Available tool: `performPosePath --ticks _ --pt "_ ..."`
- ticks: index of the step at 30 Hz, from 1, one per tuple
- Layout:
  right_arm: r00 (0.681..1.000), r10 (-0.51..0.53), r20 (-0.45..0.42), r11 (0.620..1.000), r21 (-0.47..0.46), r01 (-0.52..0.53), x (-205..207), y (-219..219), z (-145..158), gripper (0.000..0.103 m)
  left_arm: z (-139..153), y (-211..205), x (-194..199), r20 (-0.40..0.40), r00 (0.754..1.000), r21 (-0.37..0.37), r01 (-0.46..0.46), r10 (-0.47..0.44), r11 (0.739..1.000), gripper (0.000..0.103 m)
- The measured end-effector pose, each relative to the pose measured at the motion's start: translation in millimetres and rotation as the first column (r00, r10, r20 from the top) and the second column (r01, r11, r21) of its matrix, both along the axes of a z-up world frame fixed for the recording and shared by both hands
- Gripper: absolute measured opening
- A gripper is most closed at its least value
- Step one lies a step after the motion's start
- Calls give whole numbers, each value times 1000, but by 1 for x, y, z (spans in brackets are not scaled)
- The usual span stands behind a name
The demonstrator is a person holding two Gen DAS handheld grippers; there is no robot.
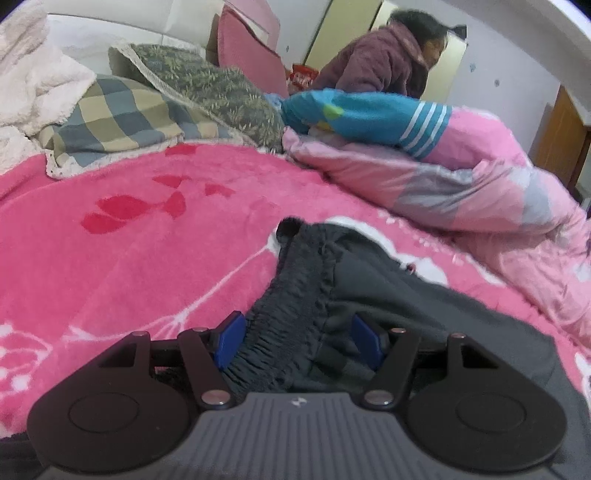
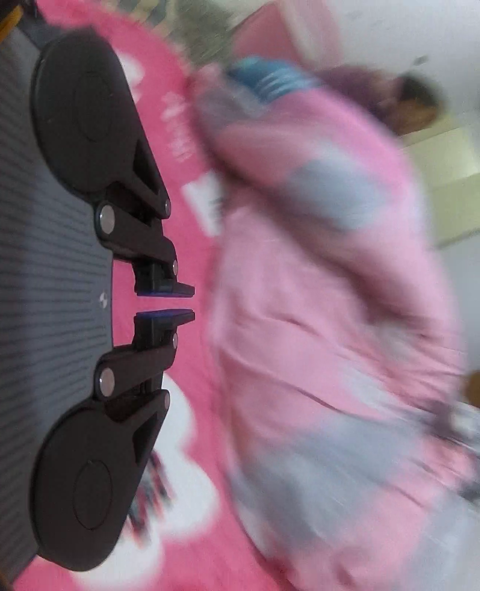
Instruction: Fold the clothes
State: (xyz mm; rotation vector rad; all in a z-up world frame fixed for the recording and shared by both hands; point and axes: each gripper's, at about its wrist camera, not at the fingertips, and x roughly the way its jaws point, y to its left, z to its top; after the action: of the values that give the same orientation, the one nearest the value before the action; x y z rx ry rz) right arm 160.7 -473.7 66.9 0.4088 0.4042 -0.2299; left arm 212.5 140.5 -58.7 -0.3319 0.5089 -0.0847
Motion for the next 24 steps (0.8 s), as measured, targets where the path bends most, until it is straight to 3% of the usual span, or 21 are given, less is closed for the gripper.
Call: performPosePath --ticks 6,10,13,16,19,21,24 --pt "971 -64 229 979 -176 106 -218 -18 128 15 22 -7 -36 136 990 -37 45 -39 998 71" --pt "972 -62 226 966 -231 116 -308 -3 158 22 43 -15 -72 128 988 -120 99 -84 988 71" --pt "991 42 127 984 -175 -20 -321 17 127 27 57 -24 -116 109 981 -125 175 -161 977 71" --pt "978 207 -10 978 -29 -207 -309 54 54 32 64 -29 -164 73 973 -100 224 -217 970 71" --pt "921 366 -130 924 169 -343 -286 99 -25 32 64 -25 -210 36 978 -93 210 -207 973 71" --pt "871 467 -149 856 322 -404 -275 127 -72 32 58 -15 -231 -7 984 -111 173 -175 979 71" --pt "834 532 -145 778 472 -415 -266 146 -108 32 47 3 -252 -62 992 -128 104 -113 986 71"
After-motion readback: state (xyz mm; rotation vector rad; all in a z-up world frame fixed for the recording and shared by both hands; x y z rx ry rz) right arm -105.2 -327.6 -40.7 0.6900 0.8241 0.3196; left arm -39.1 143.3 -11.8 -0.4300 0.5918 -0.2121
